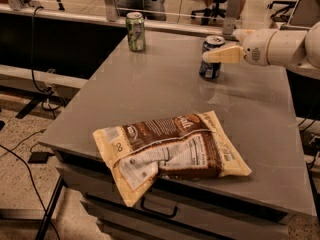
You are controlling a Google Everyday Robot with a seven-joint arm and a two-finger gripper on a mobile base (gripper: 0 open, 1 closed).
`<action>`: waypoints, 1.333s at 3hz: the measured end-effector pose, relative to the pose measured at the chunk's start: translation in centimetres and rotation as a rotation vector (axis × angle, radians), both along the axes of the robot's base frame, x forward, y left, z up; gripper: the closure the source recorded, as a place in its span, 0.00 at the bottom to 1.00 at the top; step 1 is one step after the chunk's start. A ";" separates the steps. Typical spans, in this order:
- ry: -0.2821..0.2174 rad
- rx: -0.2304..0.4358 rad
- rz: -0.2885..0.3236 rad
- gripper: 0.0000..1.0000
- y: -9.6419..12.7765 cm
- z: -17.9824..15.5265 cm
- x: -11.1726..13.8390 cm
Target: Move pepsi can near brown chip bag
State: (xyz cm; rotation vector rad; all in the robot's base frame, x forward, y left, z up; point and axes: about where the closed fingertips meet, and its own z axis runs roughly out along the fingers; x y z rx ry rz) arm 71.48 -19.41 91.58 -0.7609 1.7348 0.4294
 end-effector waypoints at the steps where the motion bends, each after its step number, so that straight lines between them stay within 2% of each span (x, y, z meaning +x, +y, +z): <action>1: 0.004 0.015 0.022 0.38 0.9 -0.4 0.1; 2: -0.004 0.038 0.054 0.71 1.6 0.0 -0.2; 3: -0.015 0.057 0.071 0.93 1.6 1.1 -0.6; 4: -0.009 0.056 0.118 1.00 1.3 3.9 -3.1</action>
Offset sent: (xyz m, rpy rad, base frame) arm -0.0027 0.0171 -0.0015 0.0474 -0.0077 0.0659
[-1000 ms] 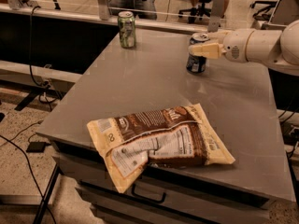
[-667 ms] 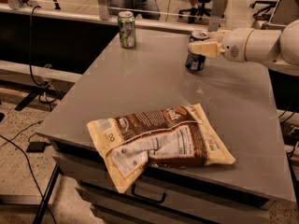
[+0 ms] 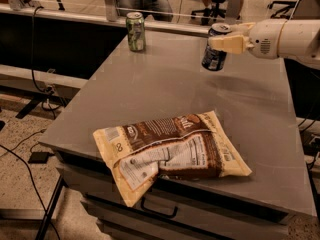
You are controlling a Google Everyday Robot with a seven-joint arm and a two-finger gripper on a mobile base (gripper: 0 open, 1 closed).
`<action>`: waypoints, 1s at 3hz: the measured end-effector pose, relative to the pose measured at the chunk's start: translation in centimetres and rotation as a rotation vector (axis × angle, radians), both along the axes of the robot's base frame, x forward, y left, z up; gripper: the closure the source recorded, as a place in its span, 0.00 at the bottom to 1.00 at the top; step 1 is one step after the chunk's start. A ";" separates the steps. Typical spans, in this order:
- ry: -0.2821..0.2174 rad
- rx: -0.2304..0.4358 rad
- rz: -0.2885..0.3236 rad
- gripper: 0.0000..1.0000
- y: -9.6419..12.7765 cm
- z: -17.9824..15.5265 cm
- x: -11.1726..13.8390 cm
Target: Move pepsi can near brown chip bag
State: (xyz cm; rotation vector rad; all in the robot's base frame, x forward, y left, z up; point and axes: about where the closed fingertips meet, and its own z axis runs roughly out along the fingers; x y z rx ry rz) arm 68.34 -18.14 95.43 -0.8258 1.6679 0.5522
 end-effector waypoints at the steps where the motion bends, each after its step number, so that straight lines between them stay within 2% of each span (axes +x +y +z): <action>1: 0.000 0.000 0.000 1.00 0.0 0.0 0.0; 2: 0.006 -0.011 0.059 1.00 0.4 -0.2 -1.3; 3: 0.025 -0.046 0.226 1.00 1.4 -0.3 -7.7</action>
Offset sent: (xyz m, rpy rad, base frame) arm -0.0476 0.0050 -0.0064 -0.0402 0.0188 0.1935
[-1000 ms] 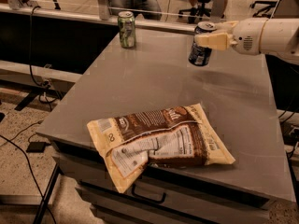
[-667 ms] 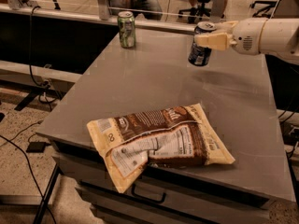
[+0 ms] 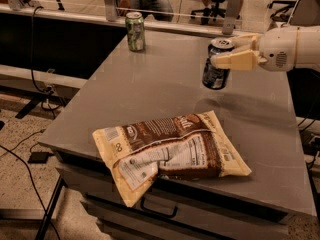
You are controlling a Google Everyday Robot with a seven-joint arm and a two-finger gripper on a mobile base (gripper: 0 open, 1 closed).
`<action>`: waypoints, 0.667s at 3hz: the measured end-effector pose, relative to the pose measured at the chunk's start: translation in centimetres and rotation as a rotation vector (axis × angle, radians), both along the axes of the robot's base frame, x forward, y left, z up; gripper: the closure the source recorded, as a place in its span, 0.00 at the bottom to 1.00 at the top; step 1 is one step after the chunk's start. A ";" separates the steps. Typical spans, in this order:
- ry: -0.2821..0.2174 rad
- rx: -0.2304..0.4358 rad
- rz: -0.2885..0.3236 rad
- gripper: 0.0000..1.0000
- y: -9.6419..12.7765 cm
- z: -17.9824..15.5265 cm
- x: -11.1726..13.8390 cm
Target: Move pepsi can near brown chip bag
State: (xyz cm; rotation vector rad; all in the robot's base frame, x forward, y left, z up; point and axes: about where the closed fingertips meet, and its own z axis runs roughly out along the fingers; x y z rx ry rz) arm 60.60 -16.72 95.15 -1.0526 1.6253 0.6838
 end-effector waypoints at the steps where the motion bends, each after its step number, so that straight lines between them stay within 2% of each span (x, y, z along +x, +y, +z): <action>1: 0.014 -0.010 0.086 1.00 0.9 -0.6 -4.3; 2: 0.039 -0.035 0.170 1.00 2.9 -2.3 -7.1</action>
Offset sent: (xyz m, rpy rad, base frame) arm -0.1025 0.0497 -0.0470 -0.0688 0.0734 0.2672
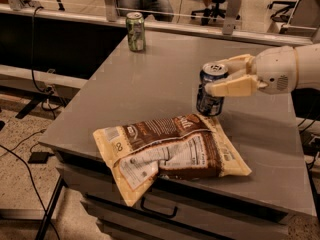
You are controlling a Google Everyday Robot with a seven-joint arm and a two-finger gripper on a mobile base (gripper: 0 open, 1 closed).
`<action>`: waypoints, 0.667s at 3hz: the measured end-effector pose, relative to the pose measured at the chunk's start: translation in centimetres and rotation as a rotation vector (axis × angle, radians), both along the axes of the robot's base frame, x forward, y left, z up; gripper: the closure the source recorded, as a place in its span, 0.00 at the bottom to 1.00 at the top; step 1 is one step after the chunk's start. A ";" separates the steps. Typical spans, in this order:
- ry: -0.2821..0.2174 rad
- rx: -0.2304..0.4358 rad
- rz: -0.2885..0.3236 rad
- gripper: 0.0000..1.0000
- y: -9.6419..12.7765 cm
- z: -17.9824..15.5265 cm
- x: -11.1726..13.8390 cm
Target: Move pepsi can near brown chip bag
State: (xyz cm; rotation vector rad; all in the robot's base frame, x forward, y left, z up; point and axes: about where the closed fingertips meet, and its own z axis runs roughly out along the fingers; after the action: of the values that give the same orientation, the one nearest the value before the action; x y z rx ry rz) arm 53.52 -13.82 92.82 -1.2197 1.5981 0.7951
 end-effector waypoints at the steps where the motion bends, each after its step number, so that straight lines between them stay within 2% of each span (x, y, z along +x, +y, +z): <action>1: 0.016 -0.005 0.045 0.85 1.6 -1.1 -1.1; 2: 0.015 0.027 0.071 0.53 3.0 -1.8 -1.8</action>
Offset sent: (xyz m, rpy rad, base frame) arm -0.0233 0.0362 -0.0243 0.0348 0.0173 0.0867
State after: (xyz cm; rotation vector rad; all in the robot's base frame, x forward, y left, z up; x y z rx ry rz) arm 51.75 -10.78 91.05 -1.2589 1.5588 0.8703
